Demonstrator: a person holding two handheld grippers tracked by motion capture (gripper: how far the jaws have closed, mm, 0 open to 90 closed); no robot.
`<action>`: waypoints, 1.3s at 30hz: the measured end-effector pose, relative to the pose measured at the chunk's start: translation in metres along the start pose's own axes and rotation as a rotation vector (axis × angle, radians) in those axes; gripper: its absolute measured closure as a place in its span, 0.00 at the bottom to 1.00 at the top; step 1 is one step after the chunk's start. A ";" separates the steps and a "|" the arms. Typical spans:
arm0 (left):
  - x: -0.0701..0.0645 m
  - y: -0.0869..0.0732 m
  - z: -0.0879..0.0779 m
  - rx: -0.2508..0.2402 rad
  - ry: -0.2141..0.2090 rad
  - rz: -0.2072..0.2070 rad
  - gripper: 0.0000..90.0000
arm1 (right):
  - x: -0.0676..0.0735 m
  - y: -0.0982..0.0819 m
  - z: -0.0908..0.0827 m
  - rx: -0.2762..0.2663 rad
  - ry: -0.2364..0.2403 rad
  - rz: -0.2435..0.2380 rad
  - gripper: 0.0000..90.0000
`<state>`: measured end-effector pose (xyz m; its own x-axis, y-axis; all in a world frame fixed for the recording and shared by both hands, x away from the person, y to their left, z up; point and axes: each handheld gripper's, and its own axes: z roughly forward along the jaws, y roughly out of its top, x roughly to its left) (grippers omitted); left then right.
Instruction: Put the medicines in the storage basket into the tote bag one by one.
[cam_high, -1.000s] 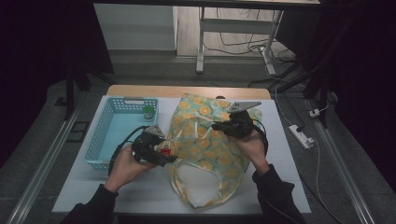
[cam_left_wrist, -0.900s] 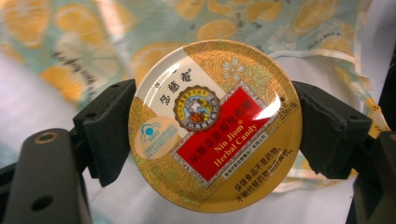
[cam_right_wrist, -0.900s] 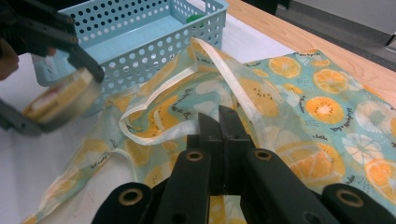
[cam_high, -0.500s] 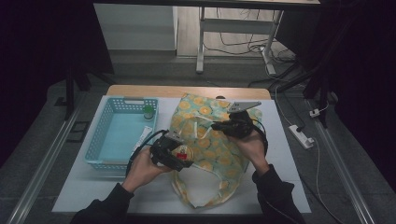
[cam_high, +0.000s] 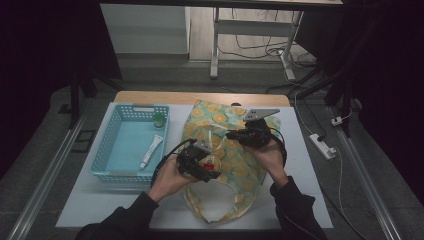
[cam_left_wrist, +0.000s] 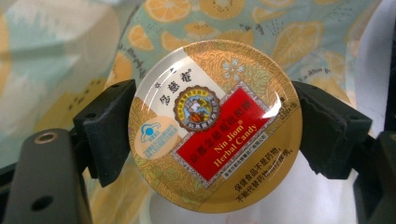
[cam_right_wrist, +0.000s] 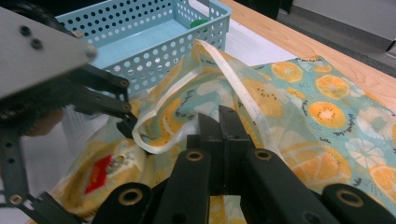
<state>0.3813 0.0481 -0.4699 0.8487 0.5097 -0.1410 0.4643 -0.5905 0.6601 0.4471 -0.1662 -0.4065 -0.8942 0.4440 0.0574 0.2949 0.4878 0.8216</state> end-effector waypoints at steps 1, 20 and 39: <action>0.001 0.002 0.002 -0.001 -0.001 0.000 0.22 | 0.000 0.000 0.000 0.000 0.000 0.000 1.00; 0.021 0.023 0.021 -0.027 0.030 -0.027 0.22 | 0.000 -0.001 0.001 -0.004 0.001 0.003 1.00; 0.045 0.036 0.038 -0.025 0.109 -0.062 0.22 | -0.003 -0.004 0.005 0.003 0.005 0.005 1.00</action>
<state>0.4463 0.0256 -0.4805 0.7855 0.6104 -0.1020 0.5074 -0.5408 0.6708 0.4500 -0.1655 -0.4133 -0.8946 0.4423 0.0644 0.3003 0.4881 0.8195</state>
